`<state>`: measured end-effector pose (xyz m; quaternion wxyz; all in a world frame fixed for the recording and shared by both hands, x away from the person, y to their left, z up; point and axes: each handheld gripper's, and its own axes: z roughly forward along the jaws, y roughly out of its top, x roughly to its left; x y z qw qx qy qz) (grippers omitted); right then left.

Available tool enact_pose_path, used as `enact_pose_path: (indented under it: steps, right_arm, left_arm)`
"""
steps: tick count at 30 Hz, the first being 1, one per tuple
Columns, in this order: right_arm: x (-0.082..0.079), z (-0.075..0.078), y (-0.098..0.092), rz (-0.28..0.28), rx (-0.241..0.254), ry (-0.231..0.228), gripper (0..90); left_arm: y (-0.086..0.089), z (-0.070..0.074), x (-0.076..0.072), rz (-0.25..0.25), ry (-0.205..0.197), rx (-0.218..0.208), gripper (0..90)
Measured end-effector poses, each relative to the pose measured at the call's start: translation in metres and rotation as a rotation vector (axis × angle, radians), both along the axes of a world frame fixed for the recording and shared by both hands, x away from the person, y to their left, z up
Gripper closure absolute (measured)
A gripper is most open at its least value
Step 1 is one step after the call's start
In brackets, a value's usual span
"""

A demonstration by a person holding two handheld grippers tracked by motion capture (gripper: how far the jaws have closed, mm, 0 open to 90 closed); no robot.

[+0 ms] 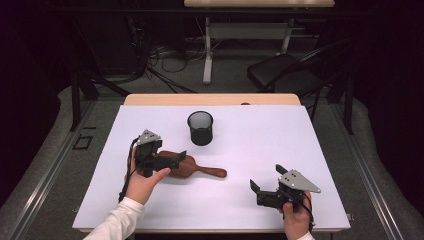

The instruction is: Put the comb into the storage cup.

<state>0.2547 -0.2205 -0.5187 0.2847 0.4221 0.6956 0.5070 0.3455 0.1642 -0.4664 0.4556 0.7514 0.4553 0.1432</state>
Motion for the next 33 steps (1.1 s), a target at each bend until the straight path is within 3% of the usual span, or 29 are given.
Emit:
enact_pose_path:
  steps: [7, 14, 19, 23, 26, 28, 30, 33]
  right_arm:
    - [0.001, -0.001, 0.0, 0.009, -0.001, 0.013, 0.8]
    - [0.001, -0.002, 0.0, 0.013, -0.003, 0.02, 1.3]
    - [0.001, -0.002, 0.0, 0.016, -0.003, 0.03, 1.7]
    - [0.002, -0.003, 0.0, 0.018, -0.006, 0.031, 1.8]
    - [0.002, -0.003, 0.0, 0.017, -0.005, 0.034, 1.9]
    - [0.002, -0.003, 0.0, 0.017, -0.005, 0.035, 1.9]
    - [0.003, -0.004, 0.001, 0.018, -0.003, 0.035, 2.1]
    - [0.003, -0.004, 0.001, 0.018, -0.001, 0.037, 2.2]
  left_arm:
    - [-0.005, 0.003, 0.01, 0.0, 0.04, 0.033, 0.5]
    - [-0.019, 0.001, 0.024, -0.025, 0.129, 0.108, 3.6]
    - [-0.026, -0.003, 0.03, -0.028, 0.148, 0.147, 3.4]
    - [-0.03, -0.006, 0.036, -0.035, 0.173, 0.144, 1.2]
    - [-0.033, -0.008, 0.042, -0.024, 0.206, 0.113, 0.6]
    - [-0.033, -0.009, 0.044, -0.02, 0.211, 0.105, 0.5]
    - [-0.036, -0.009, 0.047, 0.015, 0.213, 0.099, 0.5]
    - [-0.038, -0.01, 0.05, 0.004, 0.233, 0.095, 0.5]
